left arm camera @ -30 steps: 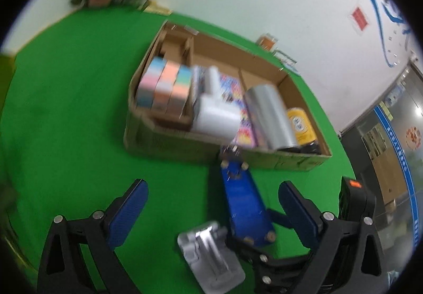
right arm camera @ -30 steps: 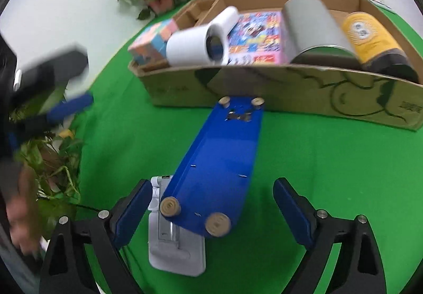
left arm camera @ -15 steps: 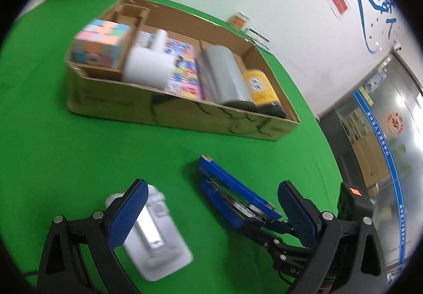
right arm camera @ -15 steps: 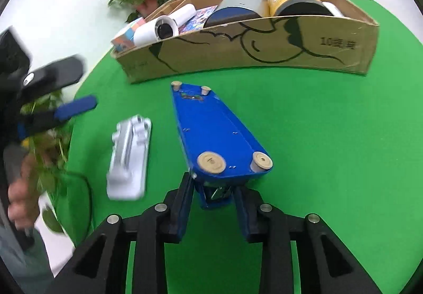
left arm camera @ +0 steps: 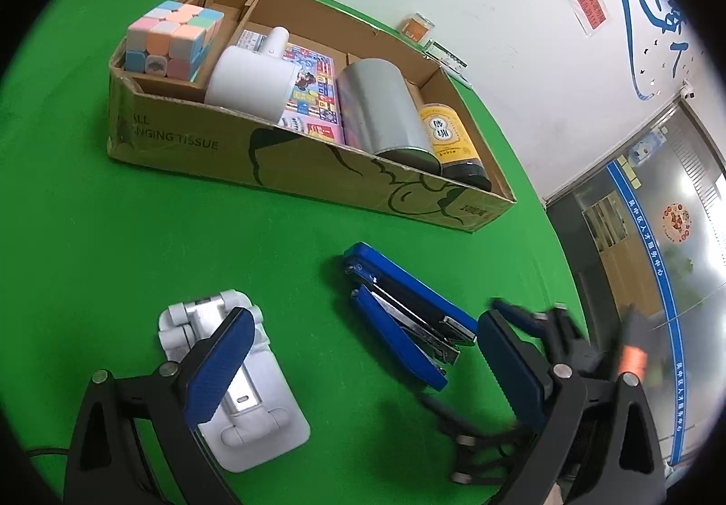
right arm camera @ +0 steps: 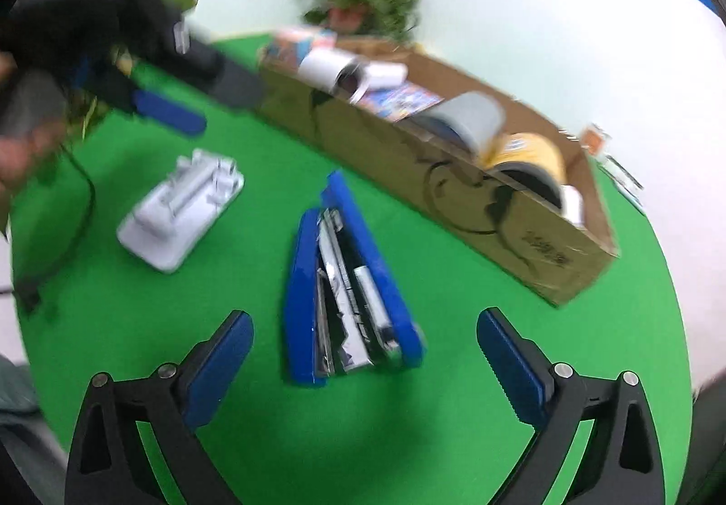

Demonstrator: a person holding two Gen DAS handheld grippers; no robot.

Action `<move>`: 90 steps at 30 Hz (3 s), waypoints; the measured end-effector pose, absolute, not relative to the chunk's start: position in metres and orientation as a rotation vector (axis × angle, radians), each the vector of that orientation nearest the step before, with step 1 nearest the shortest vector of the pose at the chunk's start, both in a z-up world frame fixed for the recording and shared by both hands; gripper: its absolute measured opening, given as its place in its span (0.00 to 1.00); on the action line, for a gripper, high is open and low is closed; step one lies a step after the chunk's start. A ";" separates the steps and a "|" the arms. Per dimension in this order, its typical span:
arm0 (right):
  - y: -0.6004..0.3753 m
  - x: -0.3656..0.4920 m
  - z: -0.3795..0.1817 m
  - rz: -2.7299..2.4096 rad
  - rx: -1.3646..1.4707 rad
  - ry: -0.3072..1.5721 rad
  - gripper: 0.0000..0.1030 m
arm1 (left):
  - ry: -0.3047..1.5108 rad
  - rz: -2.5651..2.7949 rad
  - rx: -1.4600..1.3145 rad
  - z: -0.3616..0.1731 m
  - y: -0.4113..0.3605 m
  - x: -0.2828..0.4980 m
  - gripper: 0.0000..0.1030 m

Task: Organize rigid objects
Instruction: 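Grasp the blue stapler with the right gripper, then lift the stapler with the right gripper and carry it into the box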

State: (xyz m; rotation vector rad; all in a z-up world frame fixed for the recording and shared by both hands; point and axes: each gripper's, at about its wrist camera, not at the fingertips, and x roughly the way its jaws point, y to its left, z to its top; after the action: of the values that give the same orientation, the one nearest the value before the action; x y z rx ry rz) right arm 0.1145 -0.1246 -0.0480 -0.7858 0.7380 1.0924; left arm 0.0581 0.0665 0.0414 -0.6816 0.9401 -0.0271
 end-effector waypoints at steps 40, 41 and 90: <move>-0.174 0.155 -0.061 0.791 -0.427 0.998 0.55 | 1.073 -0.310 -0.784 0.002 0.018 0.125 0.95; -0.174 0.151 -0.061 0.786 -0.422 1.006 0.55 | 1.084 -0.327 -0.795 -0.001 0.016 0.125 0.95; -0.052 0.191 0.050 0.977 -0.202 0.858 0.54 | 0.842 -0.212 -0.543 0.127 0.085 0.140 0.50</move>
State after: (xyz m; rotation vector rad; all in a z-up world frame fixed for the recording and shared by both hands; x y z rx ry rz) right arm 0.1914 -0.0518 0.0498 -0.2025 0.8581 0.9774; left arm 0.1397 0.0853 0.1269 -0.5427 0.8420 -0.2124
